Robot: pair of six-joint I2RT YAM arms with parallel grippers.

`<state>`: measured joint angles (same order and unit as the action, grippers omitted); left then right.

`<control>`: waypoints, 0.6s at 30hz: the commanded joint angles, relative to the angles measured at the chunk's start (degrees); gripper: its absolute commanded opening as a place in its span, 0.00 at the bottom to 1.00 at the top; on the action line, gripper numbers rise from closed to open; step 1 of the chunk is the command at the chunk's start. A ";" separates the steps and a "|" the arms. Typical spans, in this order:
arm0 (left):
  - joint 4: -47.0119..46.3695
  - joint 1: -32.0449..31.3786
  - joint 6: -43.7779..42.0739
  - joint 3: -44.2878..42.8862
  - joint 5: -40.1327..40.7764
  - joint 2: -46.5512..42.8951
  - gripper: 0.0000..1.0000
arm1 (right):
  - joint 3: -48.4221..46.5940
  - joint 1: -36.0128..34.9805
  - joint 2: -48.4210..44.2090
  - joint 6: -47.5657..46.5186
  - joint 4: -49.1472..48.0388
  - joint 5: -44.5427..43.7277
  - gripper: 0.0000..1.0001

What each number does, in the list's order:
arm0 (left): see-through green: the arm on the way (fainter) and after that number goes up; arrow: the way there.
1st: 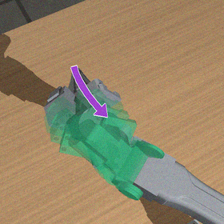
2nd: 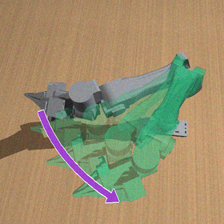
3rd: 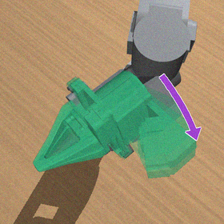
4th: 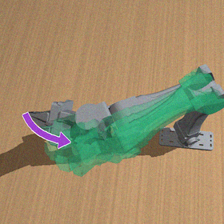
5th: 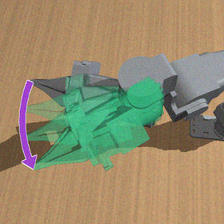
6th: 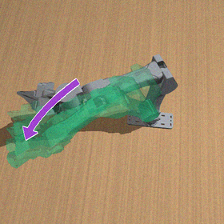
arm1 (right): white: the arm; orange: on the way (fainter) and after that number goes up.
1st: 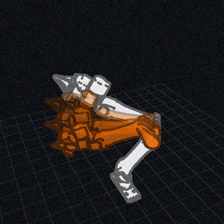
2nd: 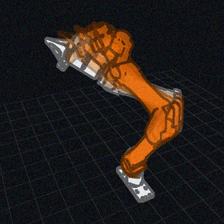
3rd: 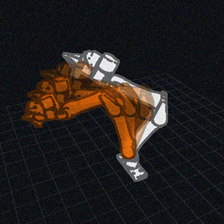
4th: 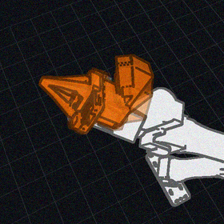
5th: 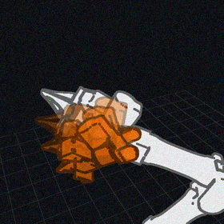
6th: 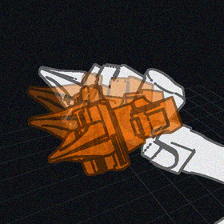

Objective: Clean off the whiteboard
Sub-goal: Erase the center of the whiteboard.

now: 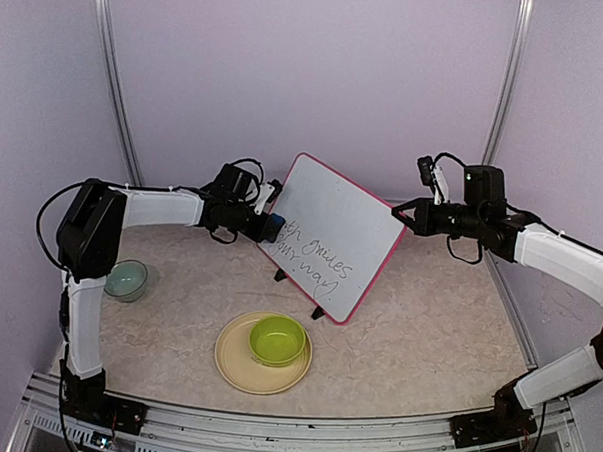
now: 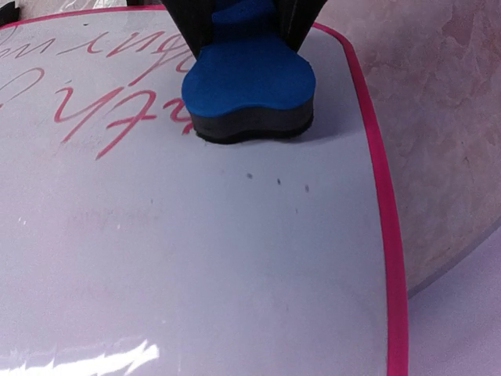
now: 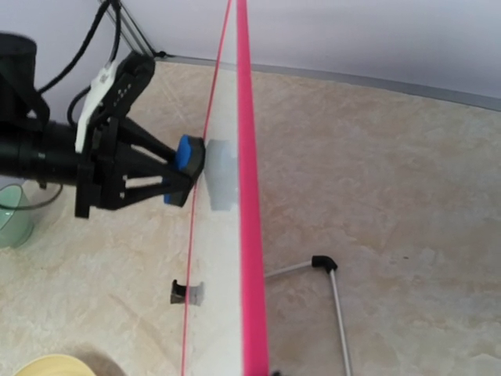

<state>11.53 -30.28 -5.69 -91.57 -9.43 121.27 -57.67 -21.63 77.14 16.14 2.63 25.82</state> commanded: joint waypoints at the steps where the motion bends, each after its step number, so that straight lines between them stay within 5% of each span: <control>1: -4.44 0.30 2.01 9.04 -1.98 -0.76 0.00 | 0.39 -1.58 0.88 -4.67 0.58 6.56 0.00; 8: -7.16 0.65 3.30 13.45 -2.63 -0.88 0.00 | 0.38 -1.66 0.99 -4.46 0.32 6.82 0.00; 18: -5.59 0.03 3.49 2.81 -3.37 -0.99 0.00 | 0.37 -1.93 0.77 -4.46 0.70 6.79 0.00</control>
<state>8.05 -29.34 -2.74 -81.73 -11.29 119.74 -57.67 -21.63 77.14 16.14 2.26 26.00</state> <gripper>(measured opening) 0.219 0.053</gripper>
